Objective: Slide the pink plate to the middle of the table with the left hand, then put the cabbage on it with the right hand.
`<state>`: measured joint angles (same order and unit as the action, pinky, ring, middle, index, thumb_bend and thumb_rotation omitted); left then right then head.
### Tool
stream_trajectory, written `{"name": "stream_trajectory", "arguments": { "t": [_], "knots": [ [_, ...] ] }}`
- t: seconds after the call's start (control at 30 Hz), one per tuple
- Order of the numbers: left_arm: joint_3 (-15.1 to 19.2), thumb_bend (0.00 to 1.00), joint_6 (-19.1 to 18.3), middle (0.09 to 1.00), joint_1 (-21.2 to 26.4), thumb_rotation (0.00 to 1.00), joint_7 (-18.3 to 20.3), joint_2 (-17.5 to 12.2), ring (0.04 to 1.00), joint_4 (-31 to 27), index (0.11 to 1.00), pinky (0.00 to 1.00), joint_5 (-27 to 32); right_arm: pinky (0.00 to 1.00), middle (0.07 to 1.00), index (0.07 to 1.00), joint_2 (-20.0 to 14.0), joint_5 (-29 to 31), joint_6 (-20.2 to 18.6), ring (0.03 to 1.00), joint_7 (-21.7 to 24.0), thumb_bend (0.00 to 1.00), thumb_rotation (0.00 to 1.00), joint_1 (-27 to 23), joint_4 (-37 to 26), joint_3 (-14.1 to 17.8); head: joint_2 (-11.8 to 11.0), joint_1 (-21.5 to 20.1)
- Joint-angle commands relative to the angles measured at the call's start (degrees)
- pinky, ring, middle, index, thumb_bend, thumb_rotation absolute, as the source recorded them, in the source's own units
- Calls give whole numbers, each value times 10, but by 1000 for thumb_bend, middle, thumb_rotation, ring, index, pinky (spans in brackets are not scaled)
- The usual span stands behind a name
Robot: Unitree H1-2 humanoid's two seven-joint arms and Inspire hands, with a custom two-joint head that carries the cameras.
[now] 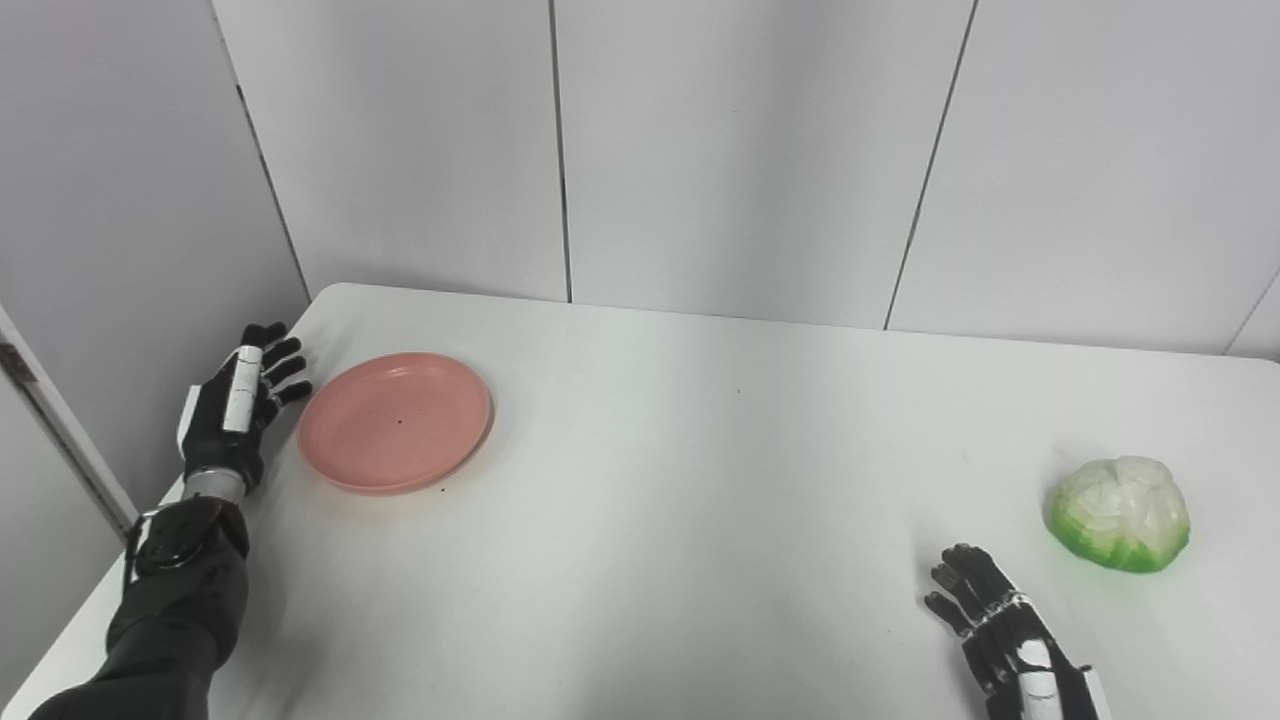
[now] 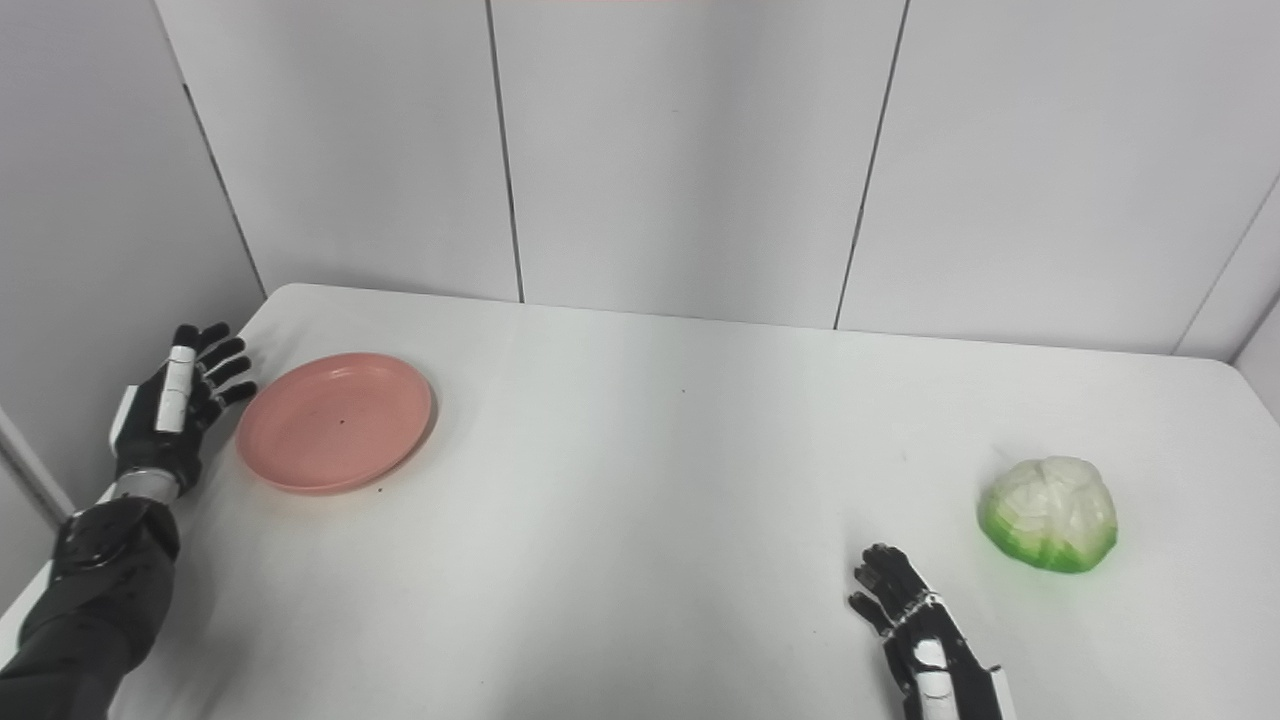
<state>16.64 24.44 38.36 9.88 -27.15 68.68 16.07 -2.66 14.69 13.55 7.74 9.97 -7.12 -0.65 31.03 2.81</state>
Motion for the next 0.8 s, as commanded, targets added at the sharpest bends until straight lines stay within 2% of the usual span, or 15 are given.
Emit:
{"name": "stream_trajectory", "arguments": {
  "t": [0.0,0.17,0.27,0.37,0.47,0.5,0.57,0.7,0.77],
  "knots": [
    [-10,1000,9,812,14,860,-1,11,806,-2,810,720,-10,847,863,813,6,1,-15,866,-5,814,868,64,-8,2,1,1],
    [-8,1000,14,833,8,854,20,26,825,-8,829,764,3,839,858,809,6,-2,-14,861,-5,819,865,65,-6,3,2,-1],
    [-7,979,15,826,4,845,34,35,825,-17,814,763,11,838,857,808,7,-1,-14,858,-5,815,862,64,-6,4,4,-2],
    [-10,999,14,822,-5,820,39,43,820,-39,800,766,13,834,852,804,9,-1,-17,853,-7,822,853,64,-7,4,4,-2],
    [-6,1000,1,826,-10,815,45,54,812,-59,807,720,23,830,851,803,11,-1,-18,853,-8,824,848,64,-8,4,5,-4],
    [-2,1000,-1,830,-10,808,50,57,808,-62,809,644,28,823,848,800,11,-2,-18,849,-9,822,847,64,-8,4,7,-5],
    [4,1000,-7,829,-11,803,56,63,804,-72,809,617,38,820,846,798,12,-2,-22,848,-10,823,843,65,-11,4,7,-5],
    [10,1000,-28,844,-15,815,69,73,830,-100,824,746,51,824,847,798,12,3,-28,849,-9,822,831,64,-13,4,7,-6],
    [7,1000,-32,848,-17,824,75,76,837,-110,829,760,51,825,848,799,12,5,-30,849,-8,822,829,63,-14,4,7,-7]
  ]
}}
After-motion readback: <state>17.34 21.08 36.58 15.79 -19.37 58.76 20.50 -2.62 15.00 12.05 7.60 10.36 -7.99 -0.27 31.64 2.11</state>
